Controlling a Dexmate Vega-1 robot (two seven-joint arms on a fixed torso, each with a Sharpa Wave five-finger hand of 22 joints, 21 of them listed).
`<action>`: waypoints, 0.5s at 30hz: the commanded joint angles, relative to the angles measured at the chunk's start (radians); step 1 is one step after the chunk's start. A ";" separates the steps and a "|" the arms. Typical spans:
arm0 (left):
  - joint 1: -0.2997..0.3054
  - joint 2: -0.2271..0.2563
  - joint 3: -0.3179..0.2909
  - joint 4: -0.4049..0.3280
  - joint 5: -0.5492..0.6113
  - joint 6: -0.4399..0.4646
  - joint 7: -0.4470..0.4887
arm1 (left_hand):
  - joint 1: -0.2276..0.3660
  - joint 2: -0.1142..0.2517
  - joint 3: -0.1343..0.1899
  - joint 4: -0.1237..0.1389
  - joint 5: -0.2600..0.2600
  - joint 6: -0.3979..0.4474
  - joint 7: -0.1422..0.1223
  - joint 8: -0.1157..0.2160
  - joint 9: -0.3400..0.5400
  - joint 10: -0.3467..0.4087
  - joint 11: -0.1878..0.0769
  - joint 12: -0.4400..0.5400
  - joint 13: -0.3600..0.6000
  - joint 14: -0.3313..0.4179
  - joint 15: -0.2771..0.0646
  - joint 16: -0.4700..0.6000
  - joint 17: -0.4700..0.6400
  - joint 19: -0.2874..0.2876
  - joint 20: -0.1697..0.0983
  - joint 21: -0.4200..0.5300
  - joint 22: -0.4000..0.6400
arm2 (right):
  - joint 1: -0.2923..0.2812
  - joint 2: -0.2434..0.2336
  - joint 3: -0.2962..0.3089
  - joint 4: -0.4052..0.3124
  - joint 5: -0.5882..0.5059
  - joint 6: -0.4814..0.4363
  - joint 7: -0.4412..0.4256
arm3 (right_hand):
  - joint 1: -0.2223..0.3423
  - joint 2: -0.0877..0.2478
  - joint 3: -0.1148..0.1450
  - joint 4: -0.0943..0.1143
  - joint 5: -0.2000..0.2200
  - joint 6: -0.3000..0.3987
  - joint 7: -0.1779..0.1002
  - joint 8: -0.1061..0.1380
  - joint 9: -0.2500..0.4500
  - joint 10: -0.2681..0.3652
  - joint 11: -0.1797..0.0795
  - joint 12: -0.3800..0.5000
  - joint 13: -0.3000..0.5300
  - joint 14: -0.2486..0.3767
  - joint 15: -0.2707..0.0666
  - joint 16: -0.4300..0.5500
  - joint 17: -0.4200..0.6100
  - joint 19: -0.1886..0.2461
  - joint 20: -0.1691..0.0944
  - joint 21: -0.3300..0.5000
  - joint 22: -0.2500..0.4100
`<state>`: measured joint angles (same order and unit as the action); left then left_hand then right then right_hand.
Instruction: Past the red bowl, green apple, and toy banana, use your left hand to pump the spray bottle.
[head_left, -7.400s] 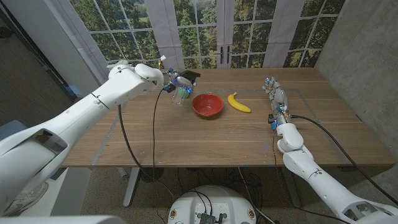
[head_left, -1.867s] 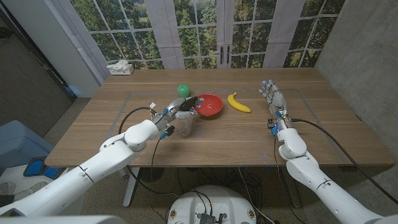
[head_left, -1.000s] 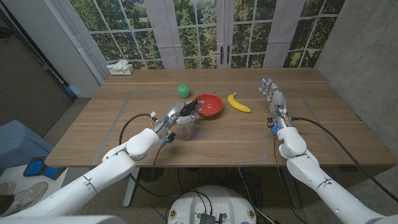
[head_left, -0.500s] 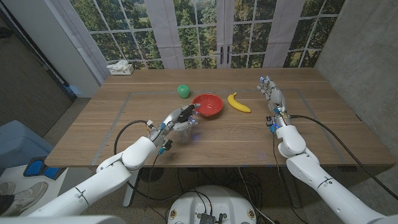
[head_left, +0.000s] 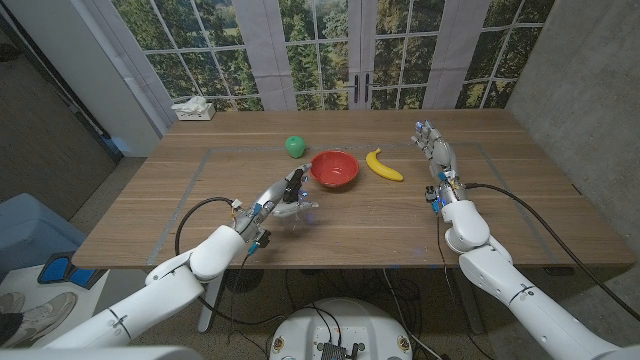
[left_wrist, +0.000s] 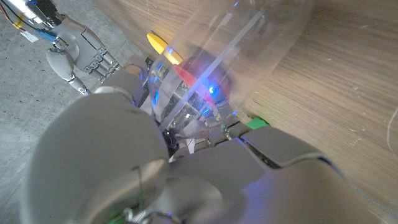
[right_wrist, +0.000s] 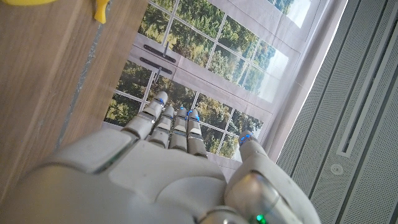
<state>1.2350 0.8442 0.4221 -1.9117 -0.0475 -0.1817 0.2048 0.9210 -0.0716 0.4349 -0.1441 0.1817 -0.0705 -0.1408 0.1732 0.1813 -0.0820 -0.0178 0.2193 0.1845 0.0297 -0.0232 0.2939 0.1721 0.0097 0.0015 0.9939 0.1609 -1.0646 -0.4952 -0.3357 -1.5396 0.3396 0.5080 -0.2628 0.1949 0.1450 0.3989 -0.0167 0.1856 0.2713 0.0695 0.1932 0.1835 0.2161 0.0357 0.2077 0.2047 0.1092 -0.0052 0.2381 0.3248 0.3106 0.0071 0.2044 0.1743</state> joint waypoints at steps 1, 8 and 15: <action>-0.001 0.028 -0.012 -0.002 -0.011 0.017 -0.046 | -0.129 -0.050 -0.079 0.030 -0.011 -0.048 -0.013 0.009 0.003 -0.037 -0.005 -0.017 0.003 -0.020 -0.004 -0.042 0.005 -0.016 -0.006 -0.062 0.003 | 0.009 0.005 -0.007 -0.001 -0.017 -0.013 -0.011 | -0.011 0.006 0.004 -0.004 -0.004 0.002 -0.005 0.001 0.002 0.012 0.001 -0.002 0.003 0.005 0.003 0.004 0.002 0.007 0.006 -0.003 0.002; -0.026 0.036 -0.003 0.041 -0.078 -0.050 -0.131 | -0.307 -0.119 -0.228 0.064 0.052 -0.180 -0.010 0.001 0.004 -0.152 0.027 -0.035 0.007 -0.104 0.043 -0.104 0.011 -0.089 0.018 -0.194 0.005 | 0.014 0.009 -0.010 0.004 -0.015 -0.019 -0.012 | -0.013 0.006 0.003 -0.005 -0.004 0.002 -0.004 0.001 0.002 0.013 0.002 -0.002 0.003 0.006 0.001 0.004 0.001 0.007 0.006 -0.003 0.002; -0.044 0.063 0.007 0.025 -0.074 -0.033 -0.178 | -0.352 -0.122 -0.344 0.051 0.125 -0.302 0.002 0.001 0.005 -0.248 0.053 -0.039 0.008 -0.192 0.066 -0.115 0.014 -0.157 0.047 -0.284 0.007 | 0.012 0.011 -0.010 0.005 -0.018 -0.014 -0.018 | -0.014 0.006 0.003 -0.005 -0.004 0.002 -0.004 0.001 0.002 0.011 0.001 -0.003 0.003 0.007 0.002 0.004 0.001 0.007 0.007 -0.003 0.002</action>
<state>1.2159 0.8778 0.4159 -1.8897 -0.1001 -0.2056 0.1041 0.5816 -0.1974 0.1169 -0.0884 0.2857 -0.1728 -0.1556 0.1732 0.1841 -0.1737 0.0219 0.1809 0.1888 -0.1350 0.0341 0.1810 0.1841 -0.1268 0.0402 0.7311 0.1656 -1.0539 -0.4877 -0.3439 -1.5386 0.3258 0.4938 -0.2741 0.1790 0.1370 0.3990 -0.0166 0.1856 0.2713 0.0694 0.1932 0.1836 0.2198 0.0394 0.2077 0.2048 0.1092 -0.0053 0.2381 0.3249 0.3106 0.0071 0.2044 0.1743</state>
